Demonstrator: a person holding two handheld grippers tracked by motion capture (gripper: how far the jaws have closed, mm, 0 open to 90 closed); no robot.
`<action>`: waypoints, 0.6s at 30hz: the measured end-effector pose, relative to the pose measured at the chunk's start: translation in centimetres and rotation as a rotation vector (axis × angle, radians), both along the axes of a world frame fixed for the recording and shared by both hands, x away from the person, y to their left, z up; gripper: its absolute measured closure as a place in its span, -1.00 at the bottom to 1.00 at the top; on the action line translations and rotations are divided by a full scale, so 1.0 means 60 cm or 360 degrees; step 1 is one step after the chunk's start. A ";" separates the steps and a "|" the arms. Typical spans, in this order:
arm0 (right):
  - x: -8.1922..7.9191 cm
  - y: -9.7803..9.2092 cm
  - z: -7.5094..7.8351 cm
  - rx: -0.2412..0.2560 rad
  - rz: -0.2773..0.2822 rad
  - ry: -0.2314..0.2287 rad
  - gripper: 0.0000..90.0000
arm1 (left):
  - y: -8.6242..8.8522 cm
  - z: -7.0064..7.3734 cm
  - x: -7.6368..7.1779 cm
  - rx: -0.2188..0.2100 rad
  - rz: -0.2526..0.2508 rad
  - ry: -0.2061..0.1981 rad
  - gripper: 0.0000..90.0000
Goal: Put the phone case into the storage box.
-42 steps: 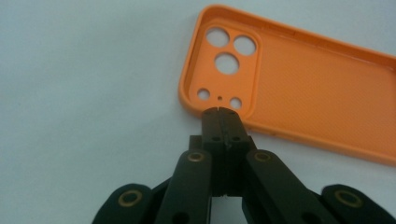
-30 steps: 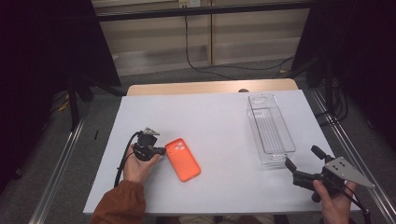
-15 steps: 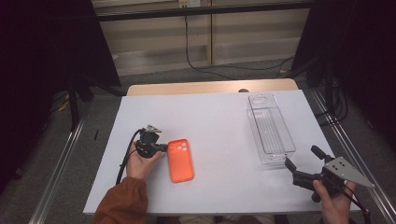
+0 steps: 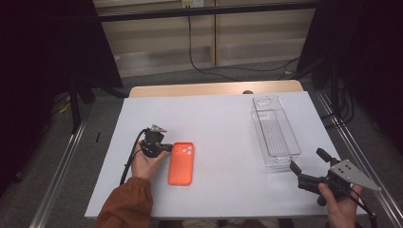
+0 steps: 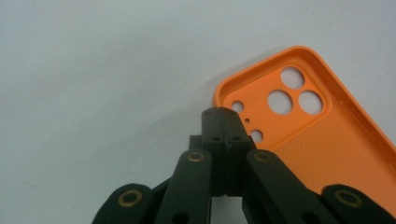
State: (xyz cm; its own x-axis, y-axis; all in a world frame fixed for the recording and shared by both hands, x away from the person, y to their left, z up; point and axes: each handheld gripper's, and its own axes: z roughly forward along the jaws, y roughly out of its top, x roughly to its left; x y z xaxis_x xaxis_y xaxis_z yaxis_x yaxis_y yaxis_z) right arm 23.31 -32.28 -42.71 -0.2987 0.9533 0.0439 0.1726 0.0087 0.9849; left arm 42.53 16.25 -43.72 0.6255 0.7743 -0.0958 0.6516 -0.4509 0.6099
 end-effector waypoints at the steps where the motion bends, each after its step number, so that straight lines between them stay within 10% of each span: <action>1: 0.000 0.000 0.000 0.0000 0.0000 -0.0001 -0.99 | -0.001 0.000 0.001 0.0010 -0.0009 -0.0002 1.00; 18: 0.000 0.000 0.000 0.0004 0.0001 0.0007 -0.99 | -0.016 -0.008 0.013 -0.0011 -0.0017 -0.0035 1.00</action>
State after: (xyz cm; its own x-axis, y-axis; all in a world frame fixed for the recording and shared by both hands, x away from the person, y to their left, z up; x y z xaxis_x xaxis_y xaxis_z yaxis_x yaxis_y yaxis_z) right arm 23.32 -32.31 -42.72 -0.2992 0.9530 0.0478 0.1770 0.0062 0.9842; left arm 43.29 15.30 -44.18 0.6358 0.7669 -0.0872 0.6330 -0.4534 0.6274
